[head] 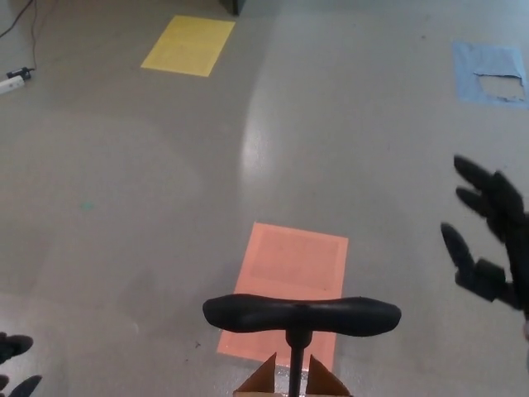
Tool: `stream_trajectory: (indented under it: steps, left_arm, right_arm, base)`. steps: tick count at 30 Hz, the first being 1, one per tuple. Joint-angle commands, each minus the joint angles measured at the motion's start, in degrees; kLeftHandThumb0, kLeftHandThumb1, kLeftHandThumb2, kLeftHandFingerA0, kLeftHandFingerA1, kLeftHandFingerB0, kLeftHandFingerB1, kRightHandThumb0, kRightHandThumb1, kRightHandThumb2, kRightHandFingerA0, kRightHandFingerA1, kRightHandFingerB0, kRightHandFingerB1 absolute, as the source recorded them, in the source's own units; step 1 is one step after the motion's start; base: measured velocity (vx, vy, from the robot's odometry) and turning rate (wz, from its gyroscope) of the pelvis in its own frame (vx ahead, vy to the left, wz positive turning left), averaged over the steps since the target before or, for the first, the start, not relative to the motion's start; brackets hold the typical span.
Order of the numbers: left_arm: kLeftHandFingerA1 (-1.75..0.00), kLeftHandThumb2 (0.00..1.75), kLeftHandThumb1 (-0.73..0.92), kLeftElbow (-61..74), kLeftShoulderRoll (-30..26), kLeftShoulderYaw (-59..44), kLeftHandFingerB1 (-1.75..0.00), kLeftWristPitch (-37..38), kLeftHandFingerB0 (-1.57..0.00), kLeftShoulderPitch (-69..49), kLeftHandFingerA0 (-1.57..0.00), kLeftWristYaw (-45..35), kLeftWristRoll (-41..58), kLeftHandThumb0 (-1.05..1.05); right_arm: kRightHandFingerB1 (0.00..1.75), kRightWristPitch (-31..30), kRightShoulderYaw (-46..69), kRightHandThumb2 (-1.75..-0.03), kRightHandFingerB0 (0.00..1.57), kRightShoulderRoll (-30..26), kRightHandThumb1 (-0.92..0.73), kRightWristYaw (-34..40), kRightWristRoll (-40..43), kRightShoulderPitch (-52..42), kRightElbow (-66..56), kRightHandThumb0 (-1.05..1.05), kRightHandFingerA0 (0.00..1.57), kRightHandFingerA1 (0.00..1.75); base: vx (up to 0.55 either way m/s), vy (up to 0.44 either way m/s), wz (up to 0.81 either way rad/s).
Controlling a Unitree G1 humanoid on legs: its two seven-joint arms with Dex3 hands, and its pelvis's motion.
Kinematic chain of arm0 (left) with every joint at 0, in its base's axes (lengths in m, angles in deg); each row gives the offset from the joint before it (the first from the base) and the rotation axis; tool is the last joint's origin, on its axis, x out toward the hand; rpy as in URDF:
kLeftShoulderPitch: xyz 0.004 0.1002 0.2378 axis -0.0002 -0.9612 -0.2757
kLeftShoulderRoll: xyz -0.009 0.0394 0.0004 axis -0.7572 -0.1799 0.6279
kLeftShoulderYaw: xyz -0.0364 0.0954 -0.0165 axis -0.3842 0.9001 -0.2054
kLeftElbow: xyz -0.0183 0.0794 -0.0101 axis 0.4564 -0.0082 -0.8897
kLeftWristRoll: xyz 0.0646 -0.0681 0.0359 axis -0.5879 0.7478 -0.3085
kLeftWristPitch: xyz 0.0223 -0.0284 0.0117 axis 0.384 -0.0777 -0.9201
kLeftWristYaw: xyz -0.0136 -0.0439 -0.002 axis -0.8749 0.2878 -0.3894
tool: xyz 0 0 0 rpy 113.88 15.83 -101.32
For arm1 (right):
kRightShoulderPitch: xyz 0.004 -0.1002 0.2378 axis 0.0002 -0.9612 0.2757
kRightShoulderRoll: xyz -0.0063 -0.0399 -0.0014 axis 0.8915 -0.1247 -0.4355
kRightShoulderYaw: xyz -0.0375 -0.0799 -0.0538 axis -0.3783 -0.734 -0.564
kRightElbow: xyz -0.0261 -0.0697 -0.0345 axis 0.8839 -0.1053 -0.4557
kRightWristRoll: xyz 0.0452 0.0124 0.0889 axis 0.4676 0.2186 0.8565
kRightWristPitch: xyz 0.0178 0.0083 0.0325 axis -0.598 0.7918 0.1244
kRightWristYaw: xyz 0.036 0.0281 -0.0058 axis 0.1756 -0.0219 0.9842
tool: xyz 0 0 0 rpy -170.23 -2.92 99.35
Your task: An air pump is kept on top of a storage box on the floor and the robot uses its right hand to press down on the handle of the pump to compress it
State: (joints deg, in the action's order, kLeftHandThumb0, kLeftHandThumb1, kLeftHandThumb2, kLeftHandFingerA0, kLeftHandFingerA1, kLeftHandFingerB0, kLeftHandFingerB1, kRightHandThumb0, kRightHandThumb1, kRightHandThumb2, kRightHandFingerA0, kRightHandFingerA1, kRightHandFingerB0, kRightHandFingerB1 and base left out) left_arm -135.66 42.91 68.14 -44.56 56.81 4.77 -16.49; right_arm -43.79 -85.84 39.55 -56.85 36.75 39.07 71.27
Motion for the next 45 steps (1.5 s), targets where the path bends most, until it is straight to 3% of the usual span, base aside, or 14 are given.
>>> stream_trajectory:
  steps: [1,14,17,19,22,24,25,29,30,32,36,37,42,45]
  left_arm:
    - [-0.5,1.09,0.59,-0.94,-1.69,1.4,-0.49,1.39,-0.06,5.22,-0.07,-1.97,-1.82,-0.28]
    - [-0.5,1.09,0.59,-1.47,-2.61,0.44,-0.49,1.48,-0.06,5.55,-0.07,-3.18,-0.57,-0.29]
    - [-0.35,0.65,0.84,-1.48,-2.71,-0.24,-0.28,1.66,-0.15,5.21,-0.23,-4.25,0.37,-0.55]
    - [-0.48,1.12,0.64,2.26,-3.27,-0.98,-0.47,0.43,0.0,3.44,-0.01,-5.88,1.63,-0.31]
    - [-0.41,0.8,0.74,4.15,-3.34,-1.26,-0.36,-0.06,-0.12,2.54,-0.17,-6.14,2.07,-0.56]
    - [-0.37,0.66,0.85,7.89,-3.41,-1.11,-0.29,-1.75,-0.14,1.59,-0.21,-6.18,1.98,-0.51]
    - [-0.5,1.14,0.66,11.38,-3.12,-0.96,-0.48,-4.51,-0.01,0.96,-0.02,-5.52,1.65,-0.3]
    - [-0.51,1.14,0.66,16.92,-3.04,-1.17,-0.48,-7.55,0.0,-0.9,-0.02,-5.62,1.76,-0.31]
    - [-0.37,0.66,0.86,19.98,-3.22,-1.11,-0.3,-8.8,-0.16,-2.35,-0.18,-5.42,1.36,-0.52]
    - [-0.52,1.12,0.63,24.41,-3.05,-2.4,-0.51,-8.92,-0.06,-5.63,-0.08,-5.63,2.9,-0.28]
    - [-0.38,0.66,0.86,24.93,-3.81,-2.11,-0.3,-9.26,-0.15,-6.13,-0.2,-6.51,2.09,-0.51]
    - [-0.49,1.14,0.67,24.9,-3.31,-2.78,-0.47,-10.14,0.0,-6.09,-0.02,-6.81,3.01,-0.3]
    - [-0.49,1.13,0.66,22.05,-2.53,-3.55,-0.48,-9.53,0.0,-5.26,-0.02,-7.61,3.87,-0.3]
    - [-0.35,0.65,0.83,4.63,-2.31,-1.63,-0.28,-3.36,-0.13,1.91,-0.22,-6.7,0.68,-0.54]
  right_arm:
    - [0.22,-26.75,4.73,-0.69,0.1,-17.74,-0.9,-14.07,18.06,21.81,-55.01,-0.76,0.13,0.24]
    - [0.24,-36.61,-7.54,-1.06,0.08,-14.22,-0.76,-21.66,17.8,37.67,-59.72,-0.82,0.09,0.29]
    - [0.18,-41.74,-10.34,-1.06,0.07,-14.45,-0.74,-24.2,19.22,40.06,-61.8,-0.84,0.07,0.23]
    - [0.2,-41.42,-13.3,-1.1,0.07,-12.95,-0.77,-26.08,17.01,41.54,-61.54,-0.84,0.07,0.29]
    - [0.21,-41.19,-15.18,-0.7,0.07,-11.78,-0.92,-26.92,14.97,42.04,-61.49,-0.77,0.1,0.24]
    - [0.25,-40.82,-17.02,-1.14,0.0,-11.71,-0.75,-28.67,12.87,42.63,-61.01,-0.73,0.01,0.33]
    - [0.17,-41.35,-18.95,-1.1,0.07,-11.51,-0.77,-29.89,10.83,42.57,-61.01,-0.86,0.08,0.25]
    - [0.23,-44.05,-20.87,-1.04,0.08,-11.49,-0.73,-30.4,10.19,42.46,-61.89,-0.84,0.09,0.27]
    - [0.14,-45.14,-21.83,-1.1,0.07,-11.72,-0.79,-30.81,9.52,42.3,-62.35,-0.88,0.07,0.15]
    - [0.14,-46.16,-24.53,-1.13,0.01,-12.28,-0.82,-32.03,7.77,41.1,-62.87,-0.86,0.01,0.14]
    - [0.11,-46.09,-26.87,-1.16,0.0,-13.61,-0.86,-33.86,5.98,40.39,-62.61,-0.87,0.0,0.12]
    - [0.1,-46.54,-27.87,-1.17,0.0,-14.23,-0.88,-34.68,5.39,40.36,-62.47,-0.88,0.0,0.1]
    - [0.11,-48.07,-30.65,-1.15,0.0,-15.17,-0.85,-35.44,4.5,38.73,-62.53,-0.87,0.0,0.11]
    - [0.14,-47.52,-33.38,-1.14,0.0,-15.28,-0.82,-34.99,2.87,35.54,-61.24,-0.85,0.0,0.13]
  base:
    - [0.0,0.0,0.0]
    - [0.0,0.0,0.0]
    - [0.0,0.0,0.0]
    - [0.0,0.0,0.0]
    - [0.0,0.0,0.0]
    - [0.0,0.0,0.0]
    - [0.0,0.0,0.0]
    - [0.0,0.0,0.0]
    - [0.0,0.0,0.0]
    - [0.0,0.0,0.0]
    - [0.0,0.0,0.0]
    - [0.0,0.0,0.0]
    - [0.0,0.0,0.0]
    - [0.0,0.0,0.0]
